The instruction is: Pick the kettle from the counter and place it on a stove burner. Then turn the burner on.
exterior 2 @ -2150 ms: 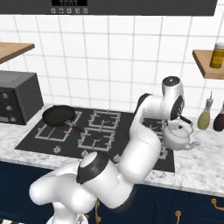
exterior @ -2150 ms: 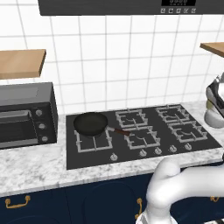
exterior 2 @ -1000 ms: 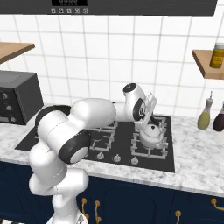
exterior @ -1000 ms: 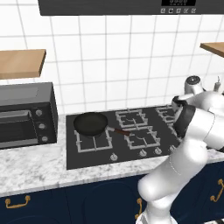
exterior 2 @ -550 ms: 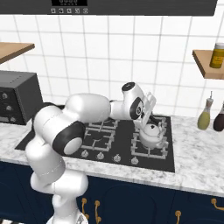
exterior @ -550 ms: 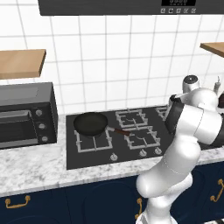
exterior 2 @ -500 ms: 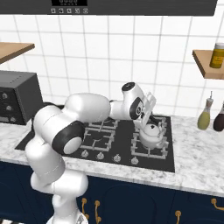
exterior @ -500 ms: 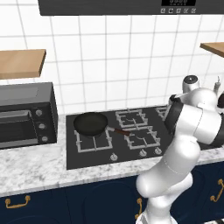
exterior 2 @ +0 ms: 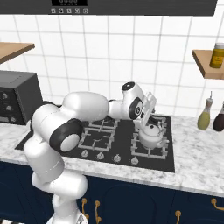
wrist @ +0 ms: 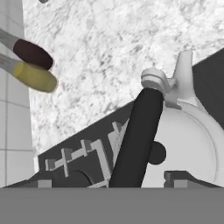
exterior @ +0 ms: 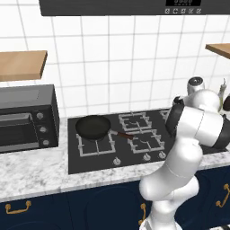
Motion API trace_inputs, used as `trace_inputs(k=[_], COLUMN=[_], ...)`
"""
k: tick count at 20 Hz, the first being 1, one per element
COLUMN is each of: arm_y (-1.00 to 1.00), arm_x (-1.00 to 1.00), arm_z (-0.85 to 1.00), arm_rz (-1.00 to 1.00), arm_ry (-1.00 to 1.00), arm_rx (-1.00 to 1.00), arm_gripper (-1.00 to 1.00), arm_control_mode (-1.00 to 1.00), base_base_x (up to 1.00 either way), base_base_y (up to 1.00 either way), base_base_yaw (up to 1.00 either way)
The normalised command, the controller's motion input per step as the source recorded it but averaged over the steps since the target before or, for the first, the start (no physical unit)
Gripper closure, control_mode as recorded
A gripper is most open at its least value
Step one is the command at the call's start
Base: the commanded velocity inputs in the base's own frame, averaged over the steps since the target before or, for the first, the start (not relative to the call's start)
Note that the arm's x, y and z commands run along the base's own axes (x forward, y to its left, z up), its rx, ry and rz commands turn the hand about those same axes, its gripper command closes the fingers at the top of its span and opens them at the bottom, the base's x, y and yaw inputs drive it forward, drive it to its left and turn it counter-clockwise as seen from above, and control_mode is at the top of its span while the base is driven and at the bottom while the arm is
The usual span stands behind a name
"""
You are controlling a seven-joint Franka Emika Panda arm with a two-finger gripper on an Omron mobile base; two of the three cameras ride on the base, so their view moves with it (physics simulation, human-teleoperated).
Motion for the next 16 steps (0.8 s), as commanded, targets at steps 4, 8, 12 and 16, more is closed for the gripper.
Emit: trace_inputs(k=[4,8,12,16], arm_y=[0.17,0.07,0.00,0.00], arm_x=[0.00,-0.29,-0.92,-1.00], arm_z=[0.79,0.98,0.64,0.16], arm_rz=[-0.10,-0.09,0.01,0.16], arm_ry=[0.02,0.00,0.00,0.04], arm_rx=[0.00,0.00,0.00,0.00], arm_gripper=[-1.00,-1.00,-1.00,-1.00], arm_control_mode=[-1.00,-1.00,-1.00,-1.00], base_base_x=[0.00,0.00,0.00,0.00], base_base_y=[0.00,0.00,0.00,0.00], base_base_yaw=[0.00,0.00,0.00,0.00])
